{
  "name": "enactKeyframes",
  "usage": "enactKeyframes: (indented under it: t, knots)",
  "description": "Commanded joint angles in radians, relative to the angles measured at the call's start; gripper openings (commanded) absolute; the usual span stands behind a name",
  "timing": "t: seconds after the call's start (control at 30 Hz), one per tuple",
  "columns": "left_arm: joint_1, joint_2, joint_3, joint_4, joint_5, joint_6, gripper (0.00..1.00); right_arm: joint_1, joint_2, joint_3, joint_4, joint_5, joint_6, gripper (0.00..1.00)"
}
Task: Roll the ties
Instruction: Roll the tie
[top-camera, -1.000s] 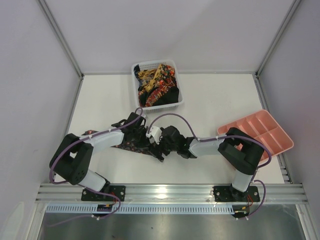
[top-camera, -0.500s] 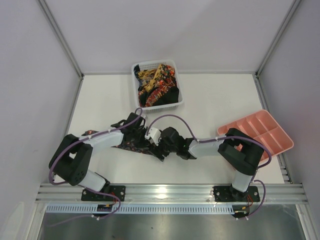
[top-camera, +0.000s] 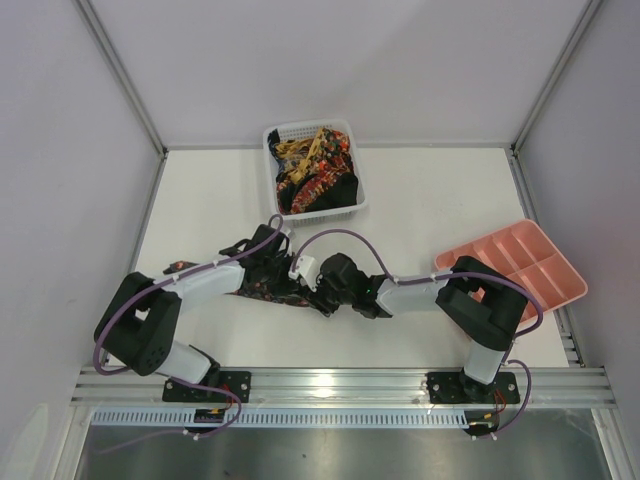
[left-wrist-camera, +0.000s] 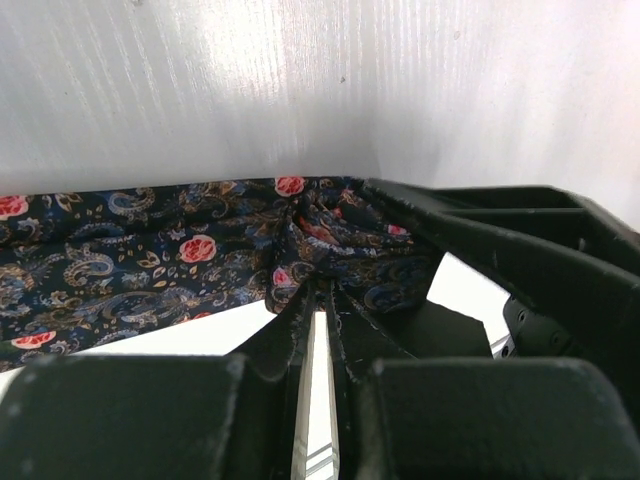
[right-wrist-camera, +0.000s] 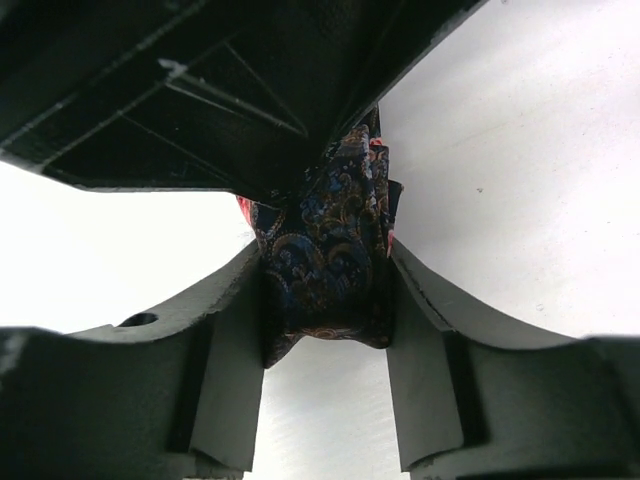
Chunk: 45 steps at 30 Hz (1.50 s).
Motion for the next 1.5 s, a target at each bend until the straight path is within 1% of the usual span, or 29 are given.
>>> enactKeyframes:
  t: [0.0,0.13,0.23,0.37,0.47,0.57,0.6,0.67,0.73,0.8,0.93,0.97,1.0,1.03,1.1,1.13,1.17,1.2,1.27,1.3,1.4,1.47]
  knots:
    - [0.011,-0.011,0.005,0.005,0.016,-0.006,0.13,0.002,0.025,0.013,-0.071,0.027,-0.027,0.52]
    - [0.011,-0.004,0.006,0.007,0.016,-0.008,0.13,0.002,0.011,0.011,-0.061,0.036,-0.027,0.76]
    - [0.011,-0.006,0.009,0.005,0.014,-0.008,0.13,0.002,0.022,0.026,-0.064,0.051,-0.033,0.8]
    - [0.012,-0.001,0.014,0.004,0.014,-0.006,0.12,0.004,0.057,0.054,-0.071,0.022,-0.033,0.79]
    - [0.012,-0.001,0.016,0.001,0.013,-0.005,0.13,0.007,0.075,0.071,-0.08,0.013,-0.029,0.77]
    - [0.012,0.003,0.019,0.002,0.011,-0.001,0.12,0.008,0.077,0.074,-0.089,-0.006,-0.025,0.68]
    - [0.014,0.003,0.019,0.004,0.011,-0.003,0.12,0.008,0.076,0.073,-0.089,-0.009,-0.024,0.61]
    - [0.014,0.005,0.02,0.001,0.01,-0.003,0.12,0.008,0.071,0.063,-0.087,-0.015,-0.024,0.56]
    - [0.015,0.003,0.023,-0.001,0.013,-0.001,0.12,0.011,0.066,0.051,-0.086,-0.019,-0.022,0.48]
    - [0.015,0.002,0.026,-0.005,0.011,0.0,0.12,0.01,0.056,0.043,-0.083,-0.016,-0.019,0.43]
    - [0.015,0.0,0.032,-0.008,0.011,0.002,0.12,0.01,0.051,0.042,-0.081,-0.003,-0.019,0.44]
    - [0.015,0.003,0.034,-0.008,0.014,0.003,0.12,0.01,0.052,0.042,-0.08,0.007,-0.021,0.47]
    - [0.015,0.003,0.034,-0.007,0.016,0.003,0.12,0.01,0.053,0.043,-0.078,0.01,-0.021,0.58]
    - [0.015,0.003,0.034,-0.007,0.016,0.002,0.12,0.01,0.053,0.048,-0.078,0.014,-0.019,0.62]
    - [0.015,0.003,0.032,-0.005,0.018,0.002,0.12,0.011,0.052,0.051,-0.078,0.025,-0.019,0.65]
    - [0.015,0.003,0.032,-0.005,0.019,0.002,0.12,0.01,0.056,0.056,-0.081,0.025,-0.021,0.64]
    - [0.015,0.002,0.031,-0.005,0.019,0.002,0.12,0.01,0.06,0.057,-0.083,0.019,-0.022,0.62]
    - [0.015,0.005,0.031,-0.004,0.019,0.0,0.12,0.01,0.062,0.06,-0.086,0.017,-0.021,0.54]
    - [0.015,0.006,0.031,-0.004,0.021,0.002,0.12,0.011,0.069,0.059,-0.086,-0.001,-0.019,0.43]
    - [0.015,0.005,0.032,-0.004,0.021,0.002,0.12,0.01,0.068,0.059,-0.087,-0.009,-0.018,0.33]
    - [0.015,0.003,0.029,-0.005,0.018,0.002,0.12,0.008,0.066,0.051,-0.084,-0.012,-0.012,0.19]
    - [0.017,0.005,0.029,-0.005,0.019,0.0,0.12,0.011,0.059,0.048,-0.083,0.002,-0.01,0.2]
